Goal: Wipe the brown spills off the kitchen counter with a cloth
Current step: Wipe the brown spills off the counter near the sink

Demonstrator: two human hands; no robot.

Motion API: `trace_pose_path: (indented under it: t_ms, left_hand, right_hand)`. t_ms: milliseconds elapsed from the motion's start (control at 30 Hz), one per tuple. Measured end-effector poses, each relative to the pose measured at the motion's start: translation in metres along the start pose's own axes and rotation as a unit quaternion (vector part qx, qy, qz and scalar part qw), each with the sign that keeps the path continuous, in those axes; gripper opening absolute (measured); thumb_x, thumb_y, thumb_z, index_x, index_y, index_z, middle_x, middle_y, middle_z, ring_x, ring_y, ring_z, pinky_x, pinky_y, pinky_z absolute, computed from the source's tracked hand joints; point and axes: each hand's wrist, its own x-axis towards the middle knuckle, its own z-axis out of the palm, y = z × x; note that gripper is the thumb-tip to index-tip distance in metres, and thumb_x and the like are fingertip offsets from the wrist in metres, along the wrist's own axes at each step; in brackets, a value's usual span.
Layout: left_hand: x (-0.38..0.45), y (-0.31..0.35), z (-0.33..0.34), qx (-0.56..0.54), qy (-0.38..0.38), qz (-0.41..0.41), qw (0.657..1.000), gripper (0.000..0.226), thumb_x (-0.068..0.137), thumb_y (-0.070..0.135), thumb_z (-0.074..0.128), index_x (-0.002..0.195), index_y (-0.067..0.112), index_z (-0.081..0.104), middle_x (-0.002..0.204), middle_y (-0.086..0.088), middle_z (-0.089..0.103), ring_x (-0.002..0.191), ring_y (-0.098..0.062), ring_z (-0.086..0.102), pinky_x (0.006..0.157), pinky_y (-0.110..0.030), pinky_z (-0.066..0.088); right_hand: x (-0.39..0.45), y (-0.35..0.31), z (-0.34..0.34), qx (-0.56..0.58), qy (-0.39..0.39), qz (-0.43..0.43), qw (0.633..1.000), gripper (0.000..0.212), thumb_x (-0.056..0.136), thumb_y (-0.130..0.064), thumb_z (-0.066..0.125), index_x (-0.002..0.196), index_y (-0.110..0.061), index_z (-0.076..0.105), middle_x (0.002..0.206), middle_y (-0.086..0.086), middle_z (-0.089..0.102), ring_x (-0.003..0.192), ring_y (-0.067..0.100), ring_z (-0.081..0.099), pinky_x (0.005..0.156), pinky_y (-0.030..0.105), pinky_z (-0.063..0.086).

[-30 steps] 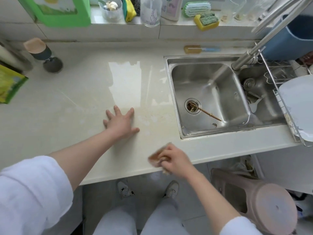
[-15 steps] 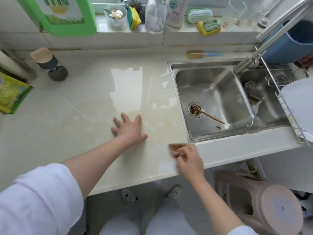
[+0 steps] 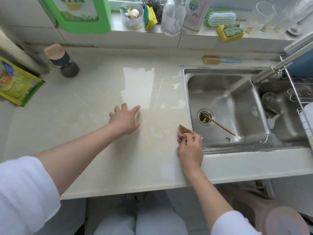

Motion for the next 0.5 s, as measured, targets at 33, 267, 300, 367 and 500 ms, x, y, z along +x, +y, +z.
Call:
trace_pose_path:
  t_ms: [33,267,300,367,500]
  left_hand:
    - [0.01,-0.003,-0.004,-0.008,0.004,-0.012,1.0,0.08,0.091,0.058,0.053,0.154,0.045,0.007,0.16,-0.018,0.009,0.142,-0.047,0.018,0.111,-0.055,0.03]
    - [0.048,-0.006,-0.02,-0.048,-0.045,-0.046,0.997,0.099,0.08,0.063,0.067,0.152,0.049,0.001,0.163,-0.017,-0.013,0.146,-0.051,-0.005,0.112,-0.065,0.026]
    - [0.048,-0.005,-0.021,-0.051,-0.047,-0.049,0.996,0.099,0.079,0.063,0.068,0.152,0.049,0.002,0.163,-0.017,-0.012,0.146,-0.051,-0.004,0.112,-0.064,0.026]
    - [0.049,-0.005,-0.022,-0.058,-0.042,-0.056,0.996,0.1,0.077,0.062,0.071,0.152,0.05,0.006,0.163,-0.017,-0.009,0.147,-0.049,-0.003,0.112,-0.064,0.027]
    - [0.053,-0.008,-0.02,-0.061,-0.032,-0.061,0.996,0.101,0.074,0.064,0.072,0.152,0.049,0.009,0.162,-0.017,-0.004,0.146,-0.048,0.0,0.111,-0.064,0.028]
  right_hand:
    - [-0.006,-0.012,0.009,-0.028,0.004,-0.006,1.0,0.017,0.084,-0.014,0.065,0.101,-0.016,0.062,0.108,0.008,0.054,0.098,0.03,0.057,0.073,0.039,0.054]
    - [0.022,-0.002,0.0,0.096,-0.168,-0.267,0.944,0.025,0.083,-0.019,0.063,0.104,-0.032,0.066,0.105,-0.004,0.057,0.089,0.017,0.061,0.065,0.03,0.054]
    - [0.041,0.0,-0.002,0.103,-0.121,-0.175,0.972,0.024,0.085,-0.018,0.063,0.104,-0.031,0.067,0.106,-0.003,0.056,0.091,0.019,0.062,0.07,0.032,0.054]
    - [0.059,-0.012,0.003,0.107,-0.048,0.009,0.993,0.018,0.089,-0.018,0.061,0.103,-0.027,0.068,0.106,-0.002,0.052,0.094,0.025,0.06,0.074,0.035,0.052]
    - [0.022,-0.064,0.022,0.122,-0.178,-0.149,0.965,0.021,0.085,-0.021,0.059,0.104,-0.026,0.067,0.107,-0.001,0.053,0.097,0.023,0.055,0.07,0.035,0.053]
